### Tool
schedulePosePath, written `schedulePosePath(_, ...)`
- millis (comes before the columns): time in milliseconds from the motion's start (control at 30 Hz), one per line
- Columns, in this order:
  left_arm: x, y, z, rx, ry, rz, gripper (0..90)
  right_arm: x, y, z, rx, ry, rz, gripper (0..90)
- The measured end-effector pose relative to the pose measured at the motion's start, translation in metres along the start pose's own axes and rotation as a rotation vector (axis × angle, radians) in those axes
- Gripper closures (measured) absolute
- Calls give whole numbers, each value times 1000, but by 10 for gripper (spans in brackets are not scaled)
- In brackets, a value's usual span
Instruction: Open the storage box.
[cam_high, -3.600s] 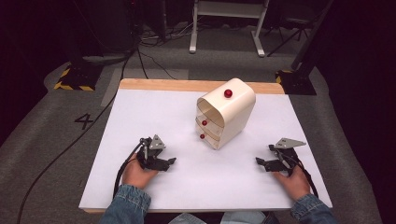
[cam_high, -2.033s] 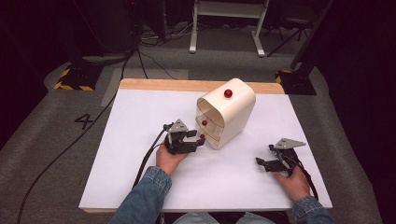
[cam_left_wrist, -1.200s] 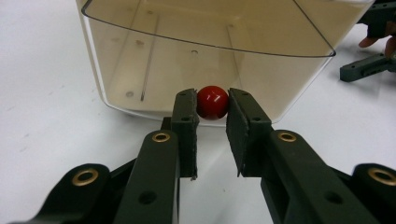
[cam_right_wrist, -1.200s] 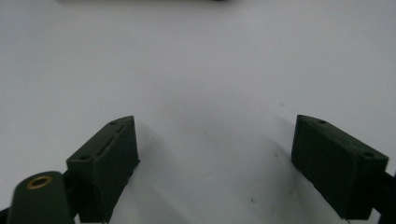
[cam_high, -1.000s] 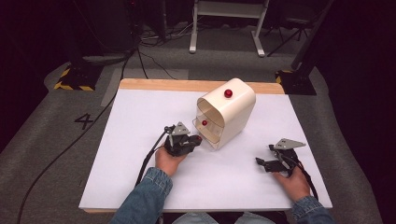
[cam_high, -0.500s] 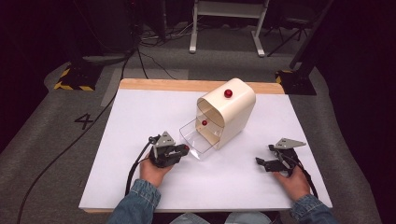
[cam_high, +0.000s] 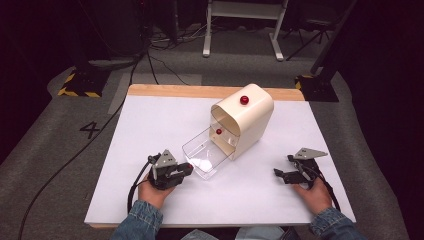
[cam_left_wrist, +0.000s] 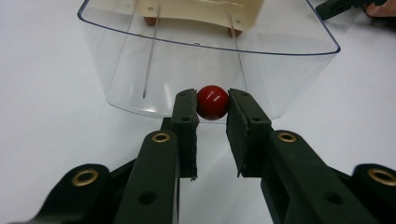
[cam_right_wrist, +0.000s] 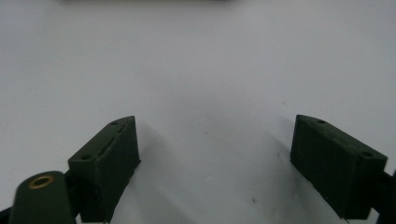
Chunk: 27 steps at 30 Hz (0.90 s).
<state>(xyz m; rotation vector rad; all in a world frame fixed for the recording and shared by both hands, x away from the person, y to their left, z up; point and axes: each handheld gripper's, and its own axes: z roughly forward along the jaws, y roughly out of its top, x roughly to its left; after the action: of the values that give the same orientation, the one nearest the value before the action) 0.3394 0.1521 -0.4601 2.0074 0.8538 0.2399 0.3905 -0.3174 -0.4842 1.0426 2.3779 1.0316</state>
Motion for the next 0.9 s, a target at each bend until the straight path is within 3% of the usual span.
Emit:
schedulePosePath(133,1,-1,1,10,7,0,731,0,0,0,0,0,0,155)
schedulePosePath(167,2,-2,3,39,12,-6,726,0,0,0,0,0,0,155)
schedulePosePath(267,3,-1,5,60,8,-22,591,0,0,0,0,0,0,155)
schedulePosePath(367,5,0,0,49,-2,-32,540,0,0,0,1,0,-1,155)
schedulePosePath(500,2,7,-11,-6,15,-14,522,0,0,0,0,1,1,155)
schedulePosePath(633,-6,28,-21,-71,1,19,520,0,0,0,-1,0,0,155)
schedulePosePath(900,-16,57,-16,-106,-5,73,520,0,0,0,0,0,0,155)
